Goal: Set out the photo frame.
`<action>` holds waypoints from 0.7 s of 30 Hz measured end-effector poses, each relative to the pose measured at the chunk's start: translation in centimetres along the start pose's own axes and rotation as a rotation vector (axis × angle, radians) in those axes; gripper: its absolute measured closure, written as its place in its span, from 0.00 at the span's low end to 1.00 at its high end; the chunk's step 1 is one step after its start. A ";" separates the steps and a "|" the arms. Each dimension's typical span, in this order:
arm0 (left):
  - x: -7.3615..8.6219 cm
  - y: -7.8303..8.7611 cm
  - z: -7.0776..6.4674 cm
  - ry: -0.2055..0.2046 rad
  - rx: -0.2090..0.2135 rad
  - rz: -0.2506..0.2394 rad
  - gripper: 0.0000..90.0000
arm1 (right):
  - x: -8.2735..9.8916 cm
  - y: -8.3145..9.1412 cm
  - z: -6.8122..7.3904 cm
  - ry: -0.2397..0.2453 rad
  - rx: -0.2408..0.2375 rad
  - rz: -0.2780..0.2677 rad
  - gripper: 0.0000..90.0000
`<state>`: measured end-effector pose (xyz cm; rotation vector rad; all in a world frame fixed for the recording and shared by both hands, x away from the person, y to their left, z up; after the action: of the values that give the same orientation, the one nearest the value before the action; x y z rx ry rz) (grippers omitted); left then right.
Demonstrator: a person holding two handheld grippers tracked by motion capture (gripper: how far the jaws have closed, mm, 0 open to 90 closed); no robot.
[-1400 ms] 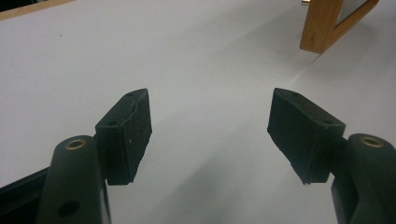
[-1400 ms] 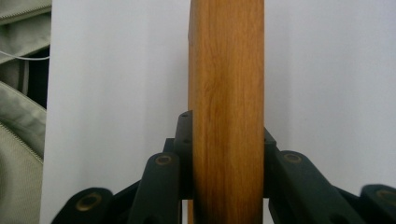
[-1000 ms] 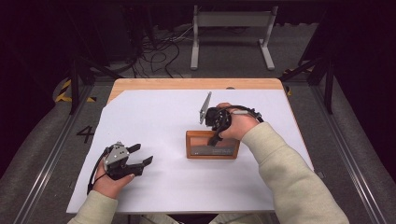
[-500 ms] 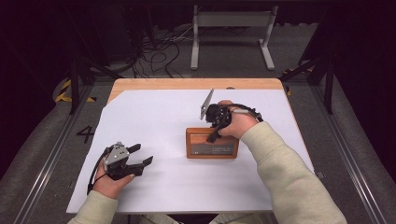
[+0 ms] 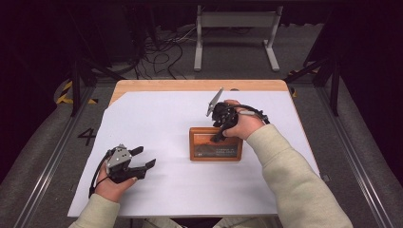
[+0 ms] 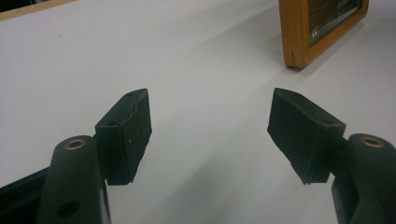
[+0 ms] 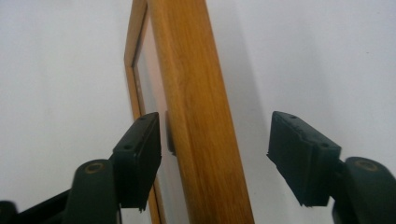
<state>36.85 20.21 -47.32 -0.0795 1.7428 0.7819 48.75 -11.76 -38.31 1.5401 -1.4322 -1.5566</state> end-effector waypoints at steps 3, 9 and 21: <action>0.0 0.0 0.0 0.007 0.003 -0.003 0.34 | 0.1 0.3 0.0 -0.018 0.013 -0.010 0.35; 0.0 -0.1 0.0 0.023 0.014 -0.004 0.33 | 0.9 2.8 0.2 -0.077 0.077 -0.123 0.29; -0.2 -0.1 -0.1 0.014 0.011 -0.008 0.32 | 4.6 7.5 0.4 -0.207 0.165 -0.270 0.21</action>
<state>36.89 19.97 -47.15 -0.0844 1.7593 0.7675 45.06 -18.08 -33.40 1.7726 -1.5488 -1.8406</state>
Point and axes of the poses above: each handheld gripper's, and its own axes: y roughly backward along the jaws, x roughly out of its underside, z roughly to its left, the point moved 3 cm from there along -y, roughly forward along the jaws, and after that the axes turned 13 degrees about x, right-handed, at the moved point
